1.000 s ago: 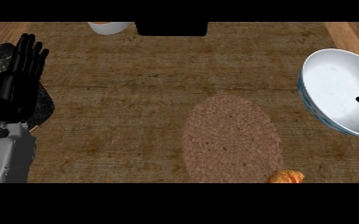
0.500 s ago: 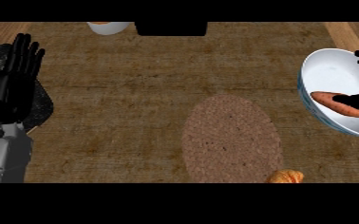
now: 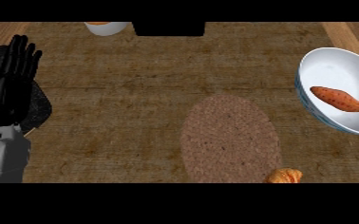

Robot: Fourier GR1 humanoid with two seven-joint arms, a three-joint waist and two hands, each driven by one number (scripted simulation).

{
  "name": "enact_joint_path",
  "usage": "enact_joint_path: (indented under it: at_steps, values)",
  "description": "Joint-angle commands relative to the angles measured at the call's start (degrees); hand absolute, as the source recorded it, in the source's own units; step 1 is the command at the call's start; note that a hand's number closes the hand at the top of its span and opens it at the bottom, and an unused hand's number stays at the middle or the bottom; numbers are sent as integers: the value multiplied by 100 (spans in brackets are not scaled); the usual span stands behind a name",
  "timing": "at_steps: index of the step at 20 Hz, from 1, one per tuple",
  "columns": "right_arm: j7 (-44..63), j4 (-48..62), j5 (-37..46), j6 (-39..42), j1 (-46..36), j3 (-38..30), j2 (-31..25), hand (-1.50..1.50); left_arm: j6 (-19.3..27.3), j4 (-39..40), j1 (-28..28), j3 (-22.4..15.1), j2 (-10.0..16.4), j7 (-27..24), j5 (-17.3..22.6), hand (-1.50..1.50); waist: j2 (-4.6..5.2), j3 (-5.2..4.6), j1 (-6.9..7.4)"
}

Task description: Pick the sweet potato from the placemat and place it in the bowl

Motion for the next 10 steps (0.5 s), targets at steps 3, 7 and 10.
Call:
enact_joint_path:
  at_steps: [3,7,10]
  values:
    - [-770,1172,-701,288,298,-1058,-679,-150,12,-246,141,19,-59,100,75,0,0,9,13]
    - [-1299,1952,-987,1072,584,-1449,-1501,-150,68,-475,353,-120,-147,94,-76,0,-2,12,10]
    - [-1836,2566,-1129,1476,779,-1660,-1837,-150,-124,-135,22,75,91,134,96,0,11,13,-15]
